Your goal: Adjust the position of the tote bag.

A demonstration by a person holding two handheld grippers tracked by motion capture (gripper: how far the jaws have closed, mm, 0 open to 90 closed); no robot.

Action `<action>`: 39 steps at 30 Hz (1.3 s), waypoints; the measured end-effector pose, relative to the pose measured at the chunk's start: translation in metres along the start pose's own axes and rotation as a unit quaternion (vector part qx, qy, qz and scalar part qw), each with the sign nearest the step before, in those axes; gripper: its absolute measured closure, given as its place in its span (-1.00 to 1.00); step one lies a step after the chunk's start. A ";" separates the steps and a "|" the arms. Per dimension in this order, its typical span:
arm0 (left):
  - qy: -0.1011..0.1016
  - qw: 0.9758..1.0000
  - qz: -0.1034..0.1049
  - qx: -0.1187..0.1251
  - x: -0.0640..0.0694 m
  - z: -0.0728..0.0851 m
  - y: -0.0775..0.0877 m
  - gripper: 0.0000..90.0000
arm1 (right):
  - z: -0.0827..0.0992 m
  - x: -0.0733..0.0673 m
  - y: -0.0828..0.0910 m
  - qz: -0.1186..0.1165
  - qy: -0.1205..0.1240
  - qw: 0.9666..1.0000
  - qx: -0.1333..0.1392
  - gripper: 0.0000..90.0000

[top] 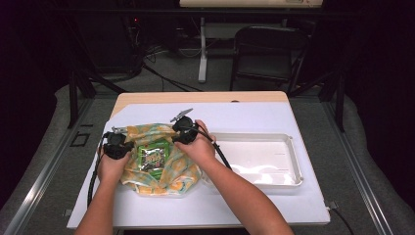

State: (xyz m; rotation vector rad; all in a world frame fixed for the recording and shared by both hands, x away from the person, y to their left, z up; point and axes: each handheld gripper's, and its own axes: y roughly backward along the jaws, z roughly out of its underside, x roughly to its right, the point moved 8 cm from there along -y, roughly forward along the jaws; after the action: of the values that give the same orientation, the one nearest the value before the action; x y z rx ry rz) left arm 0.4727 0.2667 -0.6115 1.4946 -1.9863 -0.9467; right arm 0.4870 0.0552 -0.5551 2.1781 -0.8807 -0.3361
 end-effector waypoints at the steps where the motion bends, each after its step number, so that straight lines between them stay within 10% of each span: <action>1: 0.000 1.000 0.000 0.000 0.000 0.000 0.000 0.99 | 0.000 0.000 0.000 0.000 0.000 1.000 0.000 0.18; 14: 0.002 1.000 0.000 0.003 0.001 0.000 0.000 0.98 | -0.014 -0.004 0.022 0.001 0.014 0.999 0.043 0.16; 22: 0.002 1.000 0.000 0.004 0.001 0.000 -0.001 0.98 | -0.021 -0.010 0.022 -0.003 0.023 0.998 0.061 0.60; 27: 0.000 1.000 0.000 0.004 0.000 0.000 -0.001 0.98 | -0.008 -0.010 0.003 -0.002 0.038 0.999 0.014 0.98; 39: 0.004 1.000 -0.001 0.010 -0.001 -0.001 -0.001 0.98 | 0.012 0.003 -0.034 0.012 0.010 0.999 -0.042 1.00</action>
State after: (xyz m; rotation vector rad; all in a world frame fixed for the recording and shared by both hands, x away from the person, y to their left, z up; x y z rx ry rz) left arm 0.4740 0.2673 -0.6114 1.5087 -1.9940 -0.9225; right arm 0.4999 0.0628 -0.5883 2.0879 -0.8666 -0.3329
